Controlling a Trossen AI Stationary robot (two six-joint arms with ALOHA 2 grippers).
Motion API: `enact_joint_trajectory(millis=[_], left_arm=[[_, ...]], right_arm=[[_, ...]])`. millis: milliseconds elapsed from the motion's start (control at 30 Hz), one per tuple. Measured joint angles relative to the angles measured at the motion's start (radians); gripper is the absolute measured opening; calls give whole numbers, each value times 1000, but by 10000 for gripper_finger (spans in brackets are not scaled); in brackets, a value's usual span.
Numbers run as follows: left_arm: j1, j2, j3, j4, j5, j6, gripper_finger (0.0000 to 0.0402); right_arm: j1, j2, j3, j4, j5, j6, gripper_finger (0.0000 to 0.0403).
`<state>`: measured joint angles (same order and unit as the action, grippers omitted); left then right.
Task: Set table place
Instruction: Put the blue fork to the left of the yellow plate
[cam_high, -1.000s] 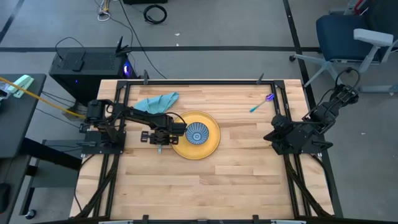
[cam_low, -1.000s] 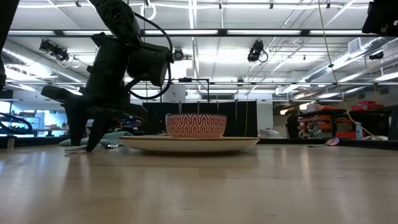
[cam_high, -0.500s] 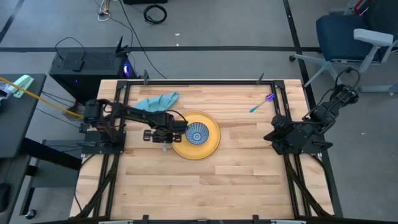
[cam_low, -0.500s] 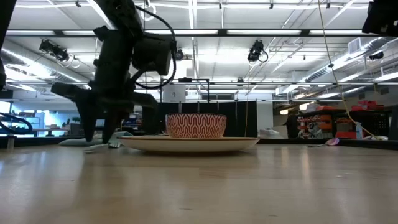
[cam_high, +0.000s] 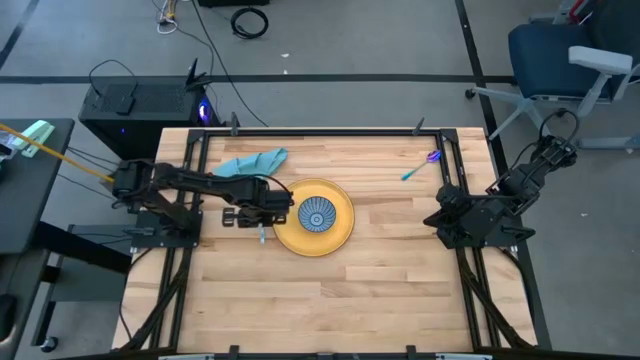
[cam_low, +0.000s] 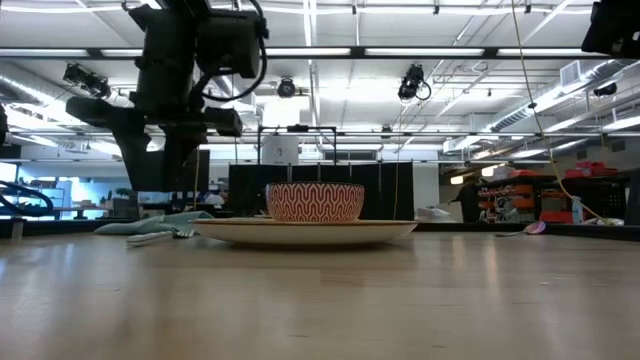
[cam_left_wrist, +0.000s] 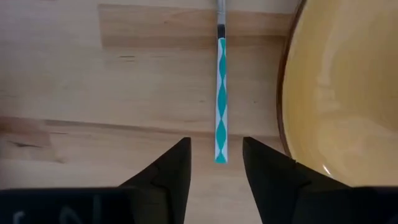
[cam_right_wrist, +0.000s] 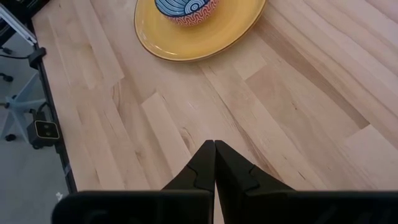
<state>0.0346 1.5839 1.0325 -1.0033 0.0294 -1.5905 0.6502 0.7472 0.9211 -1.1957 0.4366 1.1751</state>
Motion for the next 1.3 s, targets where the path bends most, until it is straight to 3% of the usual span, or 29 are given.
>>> enact_joint_trajectory(millis=[367, 833, 1133, 1300], left_arm=[[-58, 5, 1, 42, -65, -79, 149], [-96, 102, 1, 106, -43, -82, 146], [-142, 120, 1, 134, -27, -102, 124], [-164, 120, 1, 151, -28, -103, 91]], right_arm=[[0, 0, 0, 0, 0, 0, 12], [0, 0, 0, 2, 0, 0, 12], [0, 0, 0, 2, 0, 0, 12], [0, 0, 0, 2, 0, 0, 12]])
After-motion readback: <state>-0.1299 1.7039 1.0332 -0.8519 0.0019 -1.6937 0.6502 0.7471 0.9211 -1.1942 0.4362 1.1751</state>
